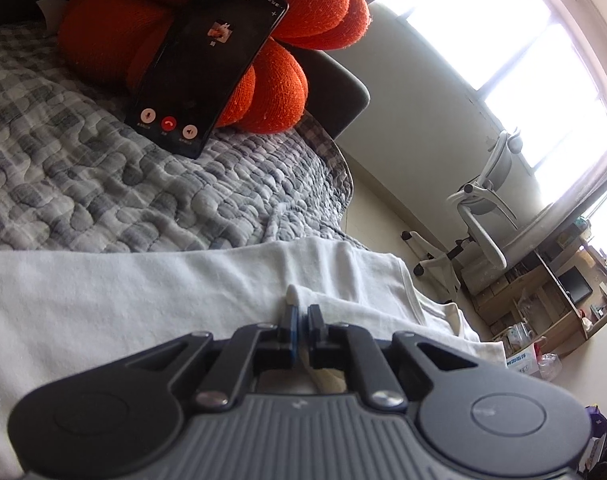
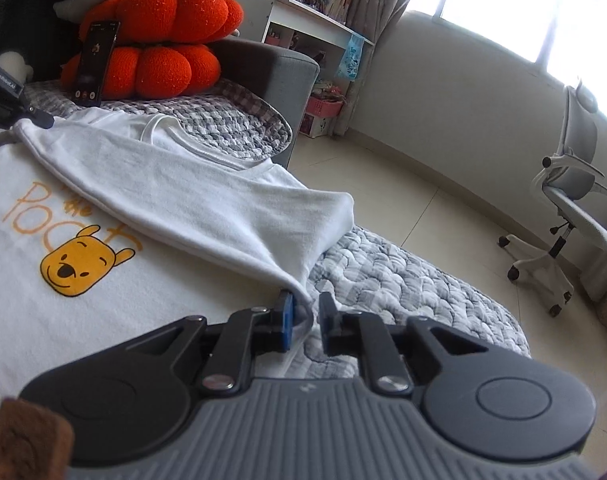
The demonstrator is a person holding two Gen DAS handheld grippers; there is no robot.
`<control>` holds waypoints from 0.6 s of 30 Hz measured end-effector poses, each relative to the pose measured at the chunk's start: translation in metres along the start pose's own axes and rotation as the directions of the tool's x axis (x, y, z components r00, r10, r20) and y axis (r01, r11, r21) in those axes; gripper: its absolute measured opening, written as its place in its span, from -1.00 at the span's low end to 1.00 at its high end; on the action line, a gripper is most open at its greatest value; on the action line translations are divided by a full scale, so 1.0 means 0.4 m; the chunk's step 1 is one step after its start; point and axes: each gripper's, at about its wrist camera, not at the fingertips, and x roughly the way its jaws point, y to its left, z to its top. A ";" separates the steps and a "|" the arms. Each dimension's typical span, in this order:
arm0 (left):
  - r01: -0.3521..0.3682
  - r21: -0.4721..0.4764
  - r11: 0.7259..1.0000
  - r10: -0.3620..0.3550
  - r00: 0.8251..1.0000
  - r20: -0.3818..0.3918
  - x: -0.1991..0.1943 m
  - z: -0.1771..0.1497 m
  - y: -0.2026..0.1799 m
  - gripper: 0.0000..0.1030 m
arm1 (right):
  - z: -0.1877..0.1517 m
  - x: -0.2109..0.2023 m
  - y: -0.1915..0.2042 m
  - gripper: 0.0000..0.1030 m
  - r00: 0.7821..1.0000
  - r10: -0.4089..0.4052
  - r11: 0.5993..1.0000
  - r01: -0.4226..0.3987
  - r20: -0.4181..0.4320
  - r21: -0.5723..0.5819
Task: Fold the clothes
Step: 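Hold the folded edge with the left gripper while the right gripper smooths it flat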
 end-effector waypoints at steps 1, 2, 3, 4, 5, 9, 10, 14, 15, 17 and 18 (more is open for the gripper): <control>-0.002 0.012 1.000 0.002 1.000 0.002 -0.001 0.001 -0.005 -0.91 | 0.000 -0.008 -0.004 -0.41 1.000 0.006 1.000 -0.006 -0.001 0.013; -0.004 0.023 1.000 0.004 1.000 0.003 -0.001 0.002 -0.009 -0.91 | 0.000 -0.018 -0.009 -0.38 1.000 0.016 0.999 -0.017 0.003 0.029; -0.004 0.030 1.000 0.004 1.000 0.003 0.000 0.004 -0.012 -0.91 | 0.000 -0.029 -0.015 -0.38 1.000 0.030 0.998 -0.030 0.009 0.048; -0.001 0.029 1.000 0.001 1.000 -0.001 0.002 0.005 -0.013 -0.91 | 0.003 -0.039 -0.020 -0.34 0.999 0.043 0.997 -0.044 0.017 0.067; 0.004 0.020 1.000 -0.004 1.000 -0.005 0.005 0.007 -0.011 -0.90 | 0.008 -0.049 -0.026 -0.33 0.998 0.055 0.995 -0.058 0.027 0.087; 0.025 -0.023 0.999 -0.025 1.000 -0.016 0.016 0.011 0.001 -0.89 | 0.043 -0.060 -0.042 -0.33 0.991 0.109 0.978 -0.120 0.078 0.169; 0.023 -0.016 1.000 -0.023 1.000 -0.011 0.016 0.009 -0.002 -0.90 | 0.051 -0.058 -0.041 -0.33 0.990 0.115 0.976 -0.128 0.087 0.176; 0.021 0.028 0.999 -0.022 0.999 0.032 0.003 0.005 -0.024 -0.94 | 0.077 -0.026 -0.016 -0.33 0.988 0.118 0.981 -0.131 0.096 0.144; 0.020 0.042 0.999 -0.022 0.999 0.046 -0.001 0.005 -0.031 -0.94 | 0.077 -0.013 -0.008 -0.33 0.988 0.126 0.981 -0.136 0.085 0.136; 0.032 0.052 0.998 -0.036 0.997 0.075 -0.010 0.008 -0.037 -0.94 | 0.071 0.009 0.004 -0.33 0.989 0.136 0.981 -0.143 0.063 0.129; 0.040 0.054 0.998 -0.044 0.995 0.090 -0.014 0.011 -0.038 -0.94 | 0.064 0.018 0.009 -0.33 0.989 0.140 0.981 -0.146 0.050 0.128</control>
